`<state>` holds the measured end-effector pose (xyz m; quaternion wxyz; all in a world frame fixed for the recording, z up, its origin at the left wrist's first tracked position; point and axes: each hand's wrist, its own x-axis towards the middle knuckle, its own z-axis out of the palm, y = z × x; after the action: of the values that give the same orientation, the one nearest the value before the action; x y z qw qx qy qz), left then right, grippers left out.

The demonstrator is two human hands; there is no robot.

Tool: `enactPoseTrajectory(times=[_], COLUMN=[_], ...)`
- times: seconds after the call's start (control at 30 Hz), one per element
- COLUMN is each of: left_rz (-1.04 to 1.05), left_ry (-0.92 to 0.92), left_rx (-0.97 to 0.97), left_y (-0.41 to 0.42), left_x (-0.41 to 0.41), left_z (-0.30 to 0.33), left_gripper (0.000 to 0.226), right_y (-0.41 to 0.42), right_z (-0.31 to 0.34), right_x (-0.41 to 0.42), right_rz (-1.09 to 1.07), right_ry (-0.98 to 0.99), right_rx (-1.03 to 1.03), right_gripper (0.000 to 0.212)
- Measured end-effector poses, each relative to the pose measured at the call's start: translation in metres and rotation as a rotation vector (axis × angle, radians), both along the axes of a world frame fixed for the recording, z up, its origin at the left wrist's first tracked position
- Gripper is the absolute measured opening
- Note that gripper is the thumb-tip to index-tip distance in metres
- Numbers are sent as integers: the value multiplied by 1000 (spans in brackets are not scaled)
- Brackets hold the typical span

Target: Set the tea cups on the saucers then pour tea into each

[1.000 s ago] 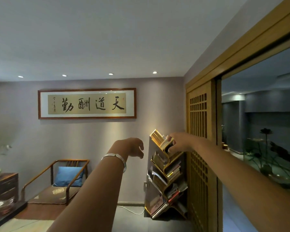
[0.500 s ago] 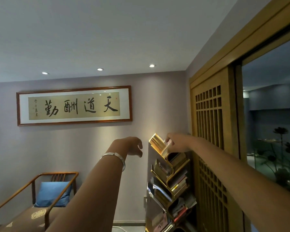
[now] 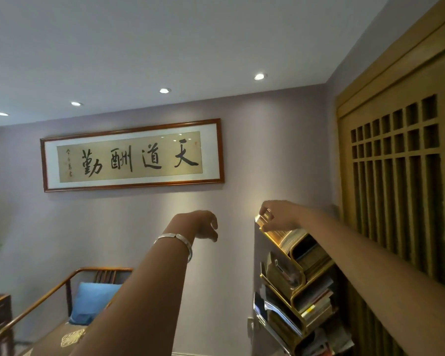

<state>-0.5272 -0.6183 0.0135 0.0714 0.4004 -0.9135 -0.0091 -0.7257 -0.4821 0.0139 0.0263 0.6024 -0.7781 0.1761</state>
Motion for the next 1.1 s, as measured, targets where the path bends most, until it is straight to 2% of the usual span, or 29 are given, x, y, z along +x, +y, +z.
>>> enactPoseTrajectory(times=[0.23,0.47,0.8,1.1], left_rz=[170,383,687,779], left_ry=[-13,34,-44,49], left_rx=[-33,-10,53,28], left_y=[-120,-233,-324,-440], left_x=[-32,-29,45,119], left_z=[-3,6,-14,-8], left_gripper=[45,46,49,47], right_y=[-158,-320,-481,-618], right_z=[5,20,-11,-12], right_x=[-54,-67,0,83], right_rz=[167,389,675,824], right_ry=[8,51,37,55], right_rx=[-14,-6,44,19], right_gripper=[52,50,51,50])
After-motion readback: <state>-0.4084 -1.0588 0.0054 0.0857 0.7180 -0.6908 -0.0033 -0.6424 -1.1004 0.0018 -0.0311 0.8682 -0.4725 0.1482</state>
